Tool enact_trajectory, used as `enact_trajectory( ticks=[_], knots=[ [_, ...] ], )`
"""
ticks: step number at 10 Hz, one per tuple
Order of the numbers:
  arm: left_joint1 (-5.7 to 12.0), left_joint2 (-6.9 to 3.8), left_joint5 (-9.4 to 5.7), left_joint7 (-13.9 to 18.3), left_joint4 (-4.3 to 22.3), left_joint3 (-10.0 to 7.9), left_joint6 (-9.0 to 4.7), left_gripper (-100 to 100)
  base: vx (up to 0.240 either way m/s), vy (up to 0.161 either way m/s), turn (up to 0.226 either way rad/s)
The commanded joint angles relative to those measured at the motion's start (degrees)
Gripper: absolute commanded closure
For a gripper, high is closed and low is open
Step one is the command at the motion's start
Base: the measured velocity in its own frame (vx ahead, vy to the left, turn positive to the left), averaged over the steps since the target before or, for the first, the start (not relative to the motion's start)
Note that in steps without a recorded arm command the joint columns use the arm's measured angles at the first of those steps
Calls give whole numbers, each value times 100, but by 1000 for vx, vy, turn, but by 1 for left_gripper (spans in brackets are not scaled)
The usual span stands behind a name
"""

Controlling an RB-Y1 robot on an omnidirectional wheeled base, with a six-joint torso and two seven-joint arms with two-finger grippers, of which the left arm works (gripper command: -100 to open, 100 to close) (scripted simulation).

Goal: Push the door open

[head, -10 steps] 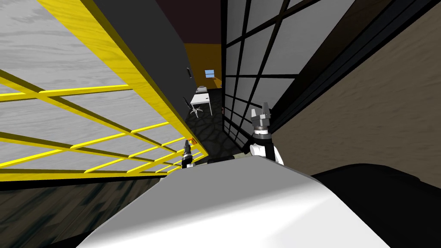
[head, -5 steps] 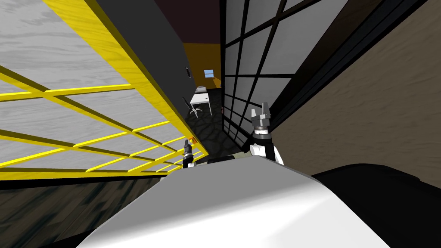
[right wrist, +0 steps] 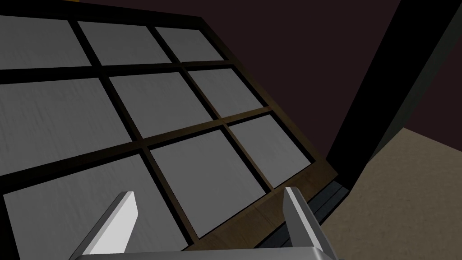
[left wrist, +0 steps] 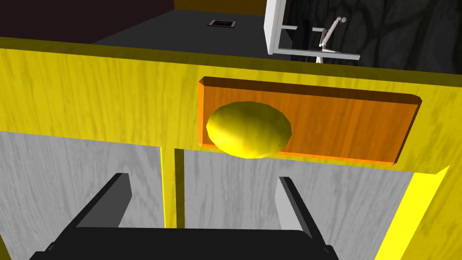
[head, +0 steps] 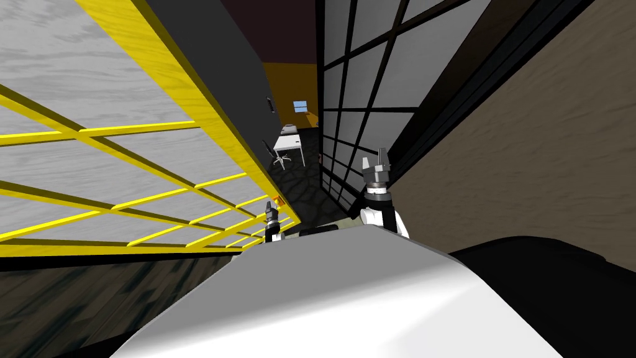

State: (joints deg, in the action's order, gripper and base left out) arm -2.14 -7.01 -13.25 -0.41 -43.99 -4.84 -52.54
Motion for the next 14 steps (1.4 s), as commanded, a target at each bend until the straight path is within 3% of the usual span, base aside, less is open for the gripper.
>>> enact_trajectory(
  ticks=[1, 4, 5, 7, 10, 12, 13, 14],
  knots=[
    [34, 21, -99, 286, 27, 38, -5, -100, -35, 12, -21],
    [97, 66, -281, 732, 74, 109, -9, -100, -42, 12, -26],
    [97, 66, -281, 760, 74, 109, -9, -100, -33, 11, -15],
    [161, 113, -466, 1140, 122, 181, -14, -100, -52, 13, -32],
    [193, 138, -560, 1470, 146, 218, -16, -100, -38, 12, -16],
    [258, 190, -748, 1848, 194, 291, -21, -100, -45, 13, -34],
    [258, 190, -748, 1945, 194, 291, -21, -100, -42, 10, -14],
    [291, 218, -843, 2149, 218, 328, -24, -100, -39, 10, -24]
  ],
)
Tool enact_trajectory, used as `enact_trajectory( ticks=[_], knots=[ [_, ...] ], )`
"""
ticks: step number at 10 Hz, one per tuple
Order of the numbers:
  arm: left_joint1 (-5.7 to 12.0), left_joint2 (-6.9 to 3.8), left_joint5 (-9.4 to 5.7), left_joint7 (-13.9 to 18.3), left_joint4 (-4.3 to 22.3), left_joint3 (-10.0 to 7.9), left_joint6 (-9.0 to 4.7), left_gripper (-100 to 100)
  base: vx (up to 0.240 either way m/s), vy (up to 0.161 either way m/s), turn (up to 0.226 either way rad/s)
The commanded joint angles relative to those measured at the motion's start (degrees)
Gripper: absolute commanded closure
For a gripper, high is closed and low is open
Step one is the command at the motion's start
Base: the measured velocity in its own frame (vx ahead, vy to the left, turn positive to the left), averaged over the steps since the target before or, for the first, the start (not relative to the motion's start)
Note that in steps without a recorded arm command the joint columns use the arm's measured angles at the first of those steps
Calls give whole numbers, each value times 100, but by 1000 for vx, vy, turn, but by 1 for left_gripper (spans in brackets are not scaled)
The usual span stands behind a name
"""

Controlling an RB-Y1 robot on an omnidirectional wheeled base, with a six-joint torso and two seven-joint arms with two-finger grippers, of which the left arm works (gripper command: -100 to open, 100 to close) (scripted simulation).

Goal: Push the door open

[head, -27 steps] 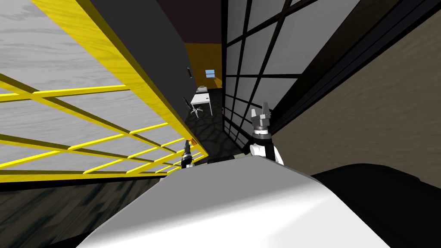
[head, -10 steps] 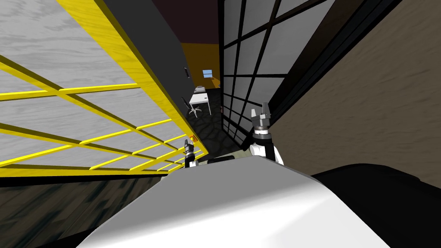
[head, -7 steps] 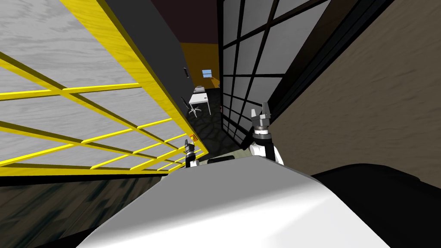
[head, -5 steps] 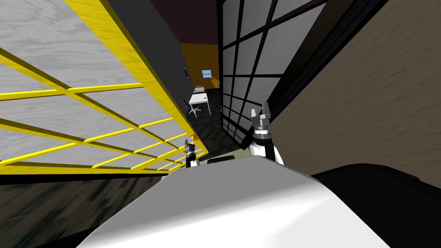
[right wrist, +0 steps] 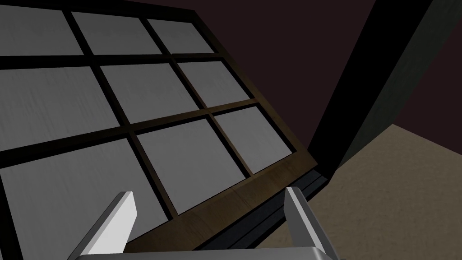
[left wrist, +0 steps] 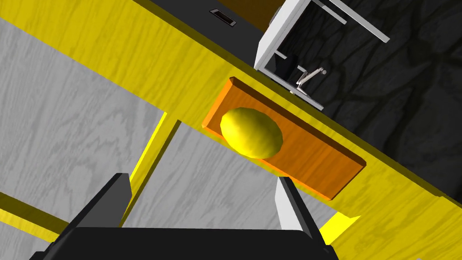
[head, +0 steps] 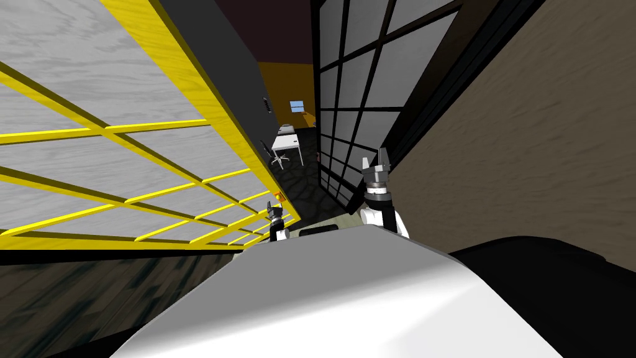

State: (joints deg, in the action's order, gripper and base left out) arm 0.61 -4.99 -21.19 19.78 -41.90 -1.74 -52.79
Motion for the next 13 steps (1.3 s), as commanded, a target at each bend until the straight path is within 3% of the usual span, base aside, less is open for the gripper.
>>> enact_trajectory(
  ticks=[1, 3, 6, 8, 11, 13],
  knots=[
    [16, 17, -48, 163, 9, 18, 2, -100, -34, 9, -13],
    [81, 74, -235, 542, 57, 91, -3, -100, -50, 17, -34],
    [112, 104, -327, 873, 80, 127, -5, -100, -38, 11, -16],
    [175, 165, -508, 1246, 127, 197, -10, -100, -41, 8, -32],
    [205, 197, -594, 1578, 149, 231, -12, -100, -38, 10, -16],
    [264, 260, -765, 1955, 193, 297, -16, -100, -49, 19, -30]
  ],
)
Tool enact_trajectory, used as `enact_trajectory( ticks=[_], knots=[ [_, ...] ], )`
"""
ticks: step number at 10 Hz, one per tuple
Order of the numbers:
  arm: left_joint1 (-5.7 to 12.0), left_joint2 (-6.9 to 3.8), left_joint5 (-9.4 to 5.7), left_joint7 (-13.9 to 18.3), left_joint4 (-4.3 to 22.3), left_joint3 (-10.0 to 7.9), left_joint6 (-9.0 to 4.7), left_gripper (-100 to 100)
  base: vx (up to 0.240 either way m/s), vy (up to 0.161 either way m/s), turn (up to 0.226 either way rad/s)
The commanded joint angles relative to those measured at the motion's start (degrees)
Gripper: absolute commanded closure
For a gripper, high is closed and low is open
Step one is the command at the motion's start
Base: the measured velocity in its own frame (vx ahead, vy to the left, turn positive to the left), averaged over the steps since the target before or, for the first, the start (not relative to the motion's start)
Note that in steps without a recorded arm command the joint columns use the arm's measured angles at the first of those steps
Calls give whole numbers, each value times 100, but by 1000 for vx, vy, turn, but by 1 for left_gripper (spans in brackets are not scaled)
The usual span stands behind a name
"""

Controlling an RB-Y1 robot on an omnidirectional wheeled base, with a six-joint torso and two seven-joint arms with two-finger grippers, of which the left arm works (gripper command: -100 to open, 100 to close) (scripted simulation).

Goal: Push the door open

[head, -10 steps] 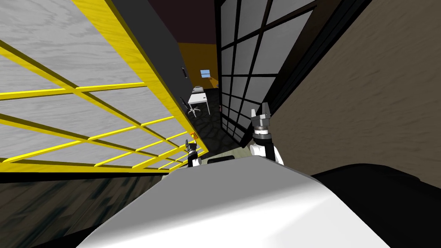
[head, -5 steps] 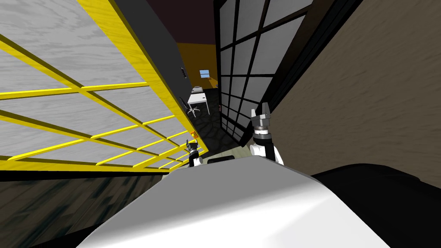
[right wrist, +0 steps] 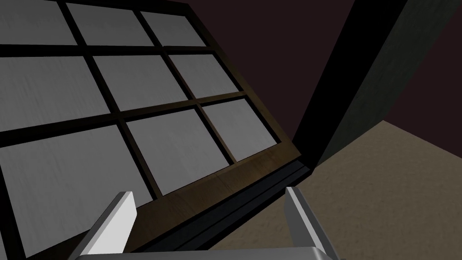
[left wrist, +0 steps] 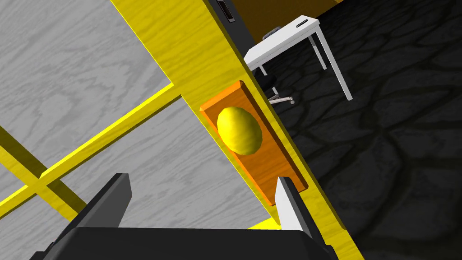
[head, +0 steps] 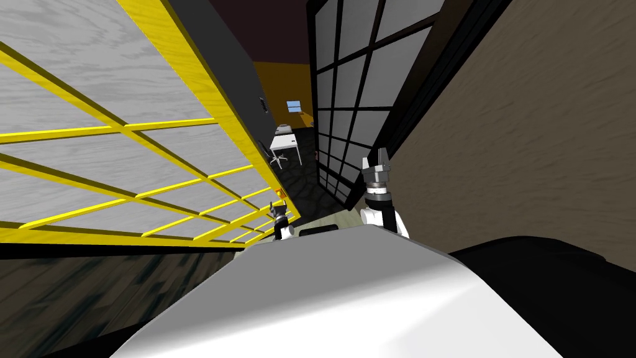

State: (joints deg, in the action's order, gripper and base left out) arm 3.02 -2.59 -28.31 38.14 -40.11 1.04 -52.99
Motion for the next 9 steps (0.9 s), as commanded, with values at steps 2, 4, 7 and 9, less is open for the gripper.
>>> enact_trajectory(
  ticks=[2, 4, 7, 9],
  knots=[
    [50, 52, -131, 416, 34, 49, 1, -100, -38, 8, -16],
    [77, 85, -209, 657, 54, 79, -1, -100, -38, 6, -23],
    [127, 149, -354, 1086, 91, 136, -4, -100, -37, 8, -19],
    [173, 212, -488, 1442, 125, 188, -8, -100, -36, 11, -24]
  ],
)
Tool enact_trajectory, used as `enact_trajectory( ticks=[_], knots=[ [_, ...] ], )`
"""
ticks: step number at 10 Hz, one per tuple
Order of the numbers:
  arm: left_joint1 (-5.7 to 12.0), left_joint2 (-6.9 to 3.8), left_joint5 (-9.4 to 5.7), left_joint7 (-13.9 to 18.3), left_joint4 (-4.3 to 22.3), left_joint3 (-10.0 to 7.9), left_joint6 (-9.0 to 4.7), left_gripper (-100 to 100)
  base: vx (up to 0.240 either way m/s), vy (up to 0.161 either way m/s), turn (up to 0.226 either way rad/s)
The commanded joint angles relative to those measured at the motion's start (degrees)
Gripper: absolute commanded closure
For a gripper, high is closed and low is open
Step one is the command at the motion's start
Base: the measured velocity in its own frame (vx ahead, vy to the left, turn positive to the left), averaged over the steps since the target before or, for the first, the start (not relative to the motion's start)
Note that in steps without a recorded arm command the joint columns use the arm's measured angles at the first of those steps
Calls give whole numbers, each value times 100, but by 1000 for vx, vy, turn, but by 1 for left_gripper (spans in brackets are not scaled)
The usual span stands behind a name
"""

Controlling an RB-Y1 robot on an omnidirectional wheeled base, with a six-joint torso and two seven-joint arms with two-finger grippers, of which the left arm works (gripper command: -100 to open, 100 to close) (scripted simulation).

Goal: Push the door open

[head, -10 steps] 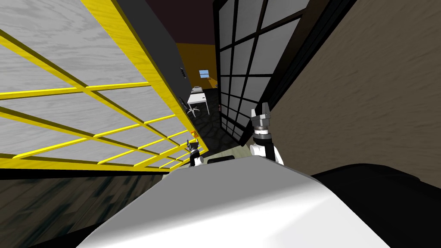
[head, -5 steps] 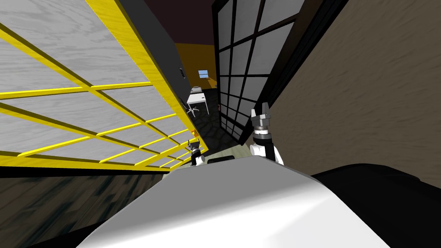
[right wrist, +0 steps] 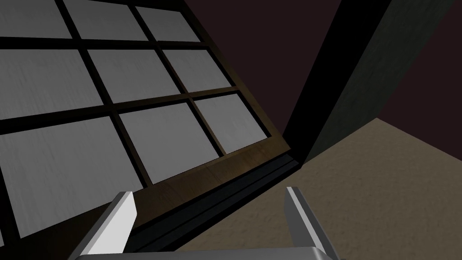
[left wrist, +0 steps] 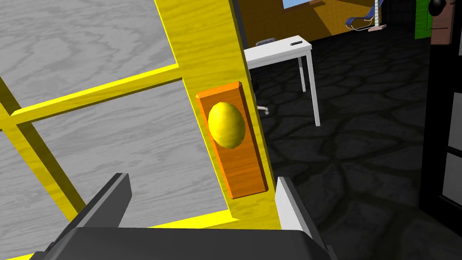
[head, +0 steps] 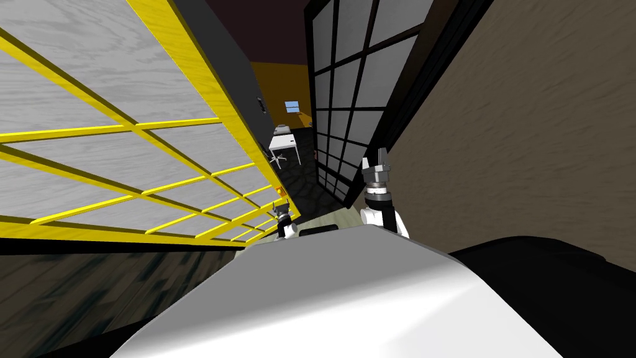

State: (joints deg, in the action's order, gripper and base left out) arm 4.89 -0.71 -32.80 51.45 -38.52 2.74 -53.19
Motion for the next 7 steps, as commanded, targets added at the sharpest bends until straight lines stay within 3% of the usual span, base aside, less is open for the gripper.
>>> enact_trajectory(
  ticks=[1, 7],
  knots=[
    [-14, 24, -39, 161, -33, 18, 12, -100, -27, 10, -10],
    [83, 179, -319, 1060, 38, 127, 5, -100, -34, 6, -18]
  ],
)
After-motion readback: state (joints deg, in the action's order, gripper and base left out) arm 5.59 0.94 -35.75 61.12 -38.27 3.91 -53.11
